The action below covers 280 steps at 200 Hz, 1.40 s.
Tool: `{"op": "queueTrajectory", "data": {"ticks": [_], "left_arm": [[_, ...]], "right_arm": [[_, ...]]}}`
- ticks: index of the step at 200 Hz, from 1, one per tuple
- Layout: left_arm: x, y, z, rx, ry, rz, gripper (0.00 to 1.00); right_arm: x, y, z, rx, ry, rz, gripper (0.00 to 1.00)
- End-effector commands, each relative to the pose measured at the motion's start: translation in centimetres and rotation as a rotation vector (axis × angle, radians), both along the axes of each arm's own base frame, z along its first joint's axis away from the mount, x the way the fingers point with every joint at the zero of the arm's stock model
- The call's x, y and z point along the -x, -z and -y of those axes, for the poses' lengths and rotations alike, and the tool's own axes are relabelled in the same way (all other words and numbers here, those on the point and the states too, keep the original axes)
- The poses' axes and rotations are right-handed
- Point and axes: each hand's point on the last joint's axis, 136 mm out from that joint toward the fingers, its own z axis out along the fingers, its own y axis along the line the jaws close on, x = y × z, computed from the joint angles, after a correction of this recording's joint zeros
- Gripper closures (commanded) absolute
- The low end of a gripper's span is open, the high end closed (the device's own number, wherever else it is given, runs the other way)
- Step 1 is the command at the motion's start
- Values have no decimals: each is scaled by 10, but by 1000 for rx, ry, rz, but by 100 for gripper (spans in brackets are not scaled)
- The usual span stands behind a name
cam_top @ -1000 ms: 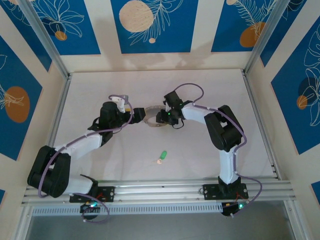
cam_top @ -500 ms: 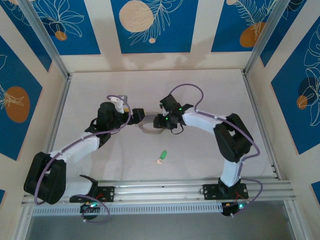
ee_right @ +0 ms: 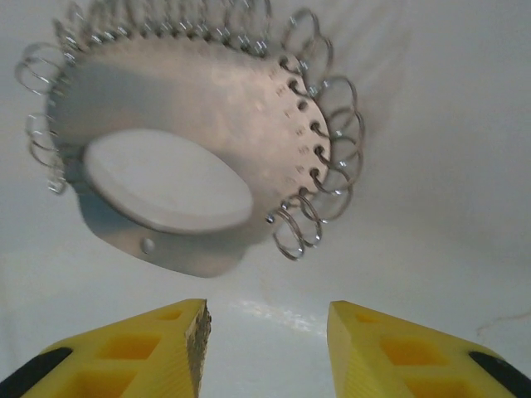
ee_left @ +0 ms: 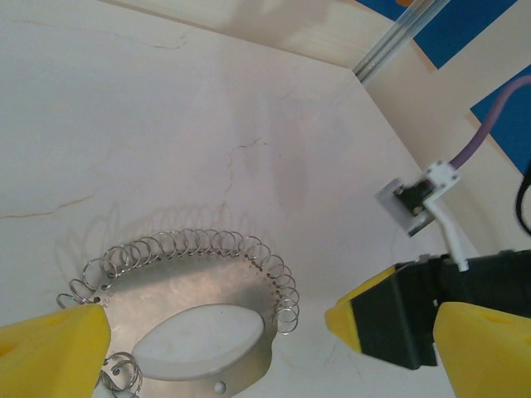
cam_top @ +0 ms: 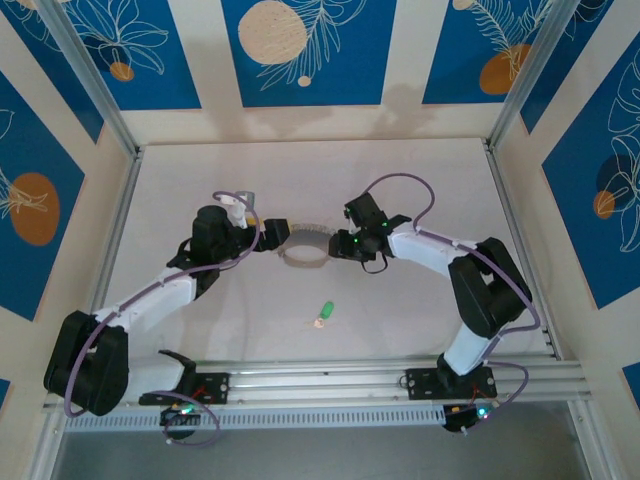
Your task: Put the keys on the keyring
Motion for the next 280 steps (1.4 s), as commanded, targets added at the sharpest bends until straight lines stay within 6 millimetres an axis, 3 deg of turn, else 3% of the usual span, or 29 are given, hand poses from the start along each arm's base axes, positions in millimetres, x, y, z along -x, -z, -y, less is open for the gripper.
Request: {"op": "queueTrajectory", "data": {"ticks": [1, 69, 154, 184, 280], "left_arm": [[7, -3, 6, 18, 35, 6, 0], [6, 3, 9, 15, 40, -6, 0], [3, 6, 11, 19, 41, -12, 0], [3, 7, 11, 21, 40, -14, 0], [4, 8, 14, 26, 46, -19, 0]], "right_arm": [[1, 10, -8, -31, -27, -8, 57], [-6, 29, -17, -45, -35, -36, 61], [-15, 26, -27, -65, -56, -25, 72], [-14, 27, -26, -63, -60, -24, 78], [-10, 37, -17, -47, -42, -41, 81]]}}
